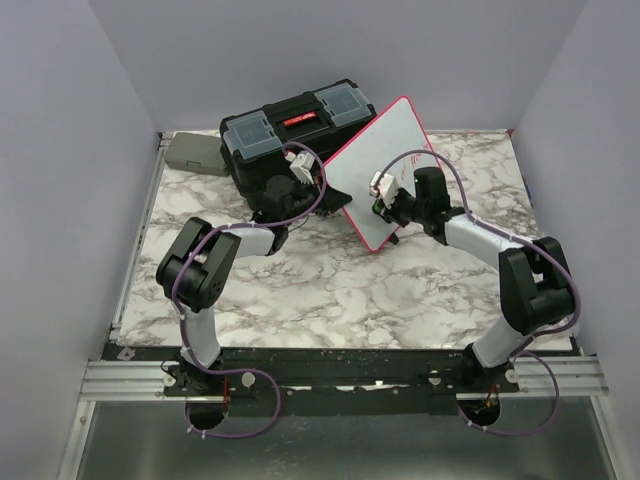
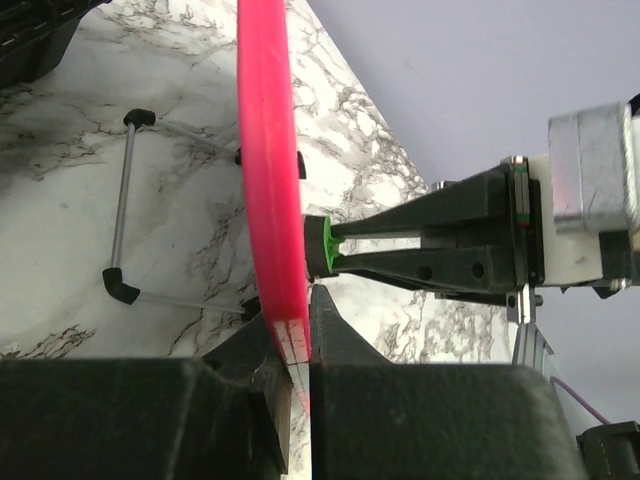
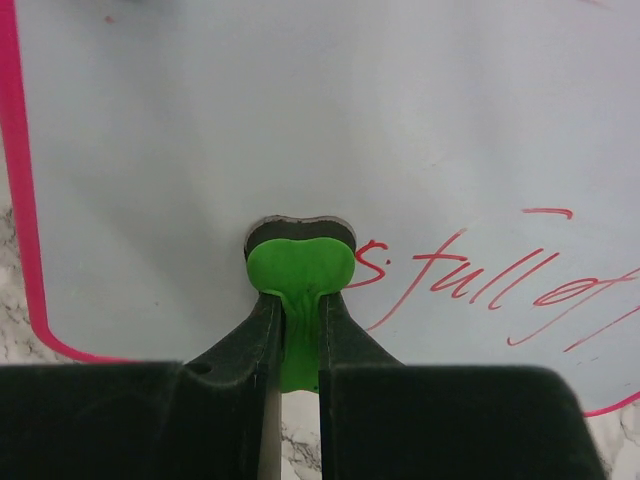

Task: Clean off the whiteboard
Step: Erase the whiteboard at the whiteboard stand.

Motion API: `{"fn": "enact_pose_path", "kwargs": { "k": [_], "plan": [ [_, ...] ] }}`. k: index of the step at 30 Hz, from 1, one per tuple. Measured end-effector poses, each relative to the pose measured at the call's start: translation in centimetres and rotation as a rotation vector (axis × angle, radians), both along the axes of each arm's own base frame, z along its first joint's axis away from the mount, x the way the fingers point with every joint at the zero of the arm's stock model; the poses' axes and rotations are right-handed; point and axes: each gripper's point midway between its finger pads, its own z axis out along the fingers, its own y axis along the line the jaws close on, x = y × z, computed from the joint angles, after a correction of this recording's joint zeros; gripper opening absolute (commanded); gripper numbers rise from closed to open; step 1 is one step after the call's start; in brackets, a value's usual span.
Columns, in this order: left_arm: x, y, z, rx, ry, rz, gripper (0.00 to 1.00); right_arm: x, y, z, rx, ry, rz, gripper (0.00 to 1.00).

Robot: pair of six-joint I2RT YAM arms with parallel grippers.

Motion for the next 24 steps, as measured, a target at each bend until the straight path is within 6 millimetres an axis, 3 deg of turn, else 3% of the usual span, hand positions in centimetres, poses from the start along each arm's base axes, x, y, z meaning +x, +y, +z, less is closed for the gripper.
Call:
{"fn": "enact_pose_path", "kwargs": {
  "k": [7, 16, 24],
  "plan": [
    [0.0, 0.0, 0.0, 0.0, -0.001, -0.003, 0.0, -1.7, 0.4, -0.8, 0.013, 0.02, 0.056, 0.01],
    [0.0, 0.0, 0.0, 0.0, -0.001, 0.001, 0.0, -1.2, 0.2, -0.9, 0.146, 0.078, -0.124, 0.01],
    [0.0, 0.0, 0.0, 0.0, 0.0, 0.001, 0.0, -1.5, 0.3, -0.9, 0.09, 0.054, -0.055, 0.01]
  ]
}}
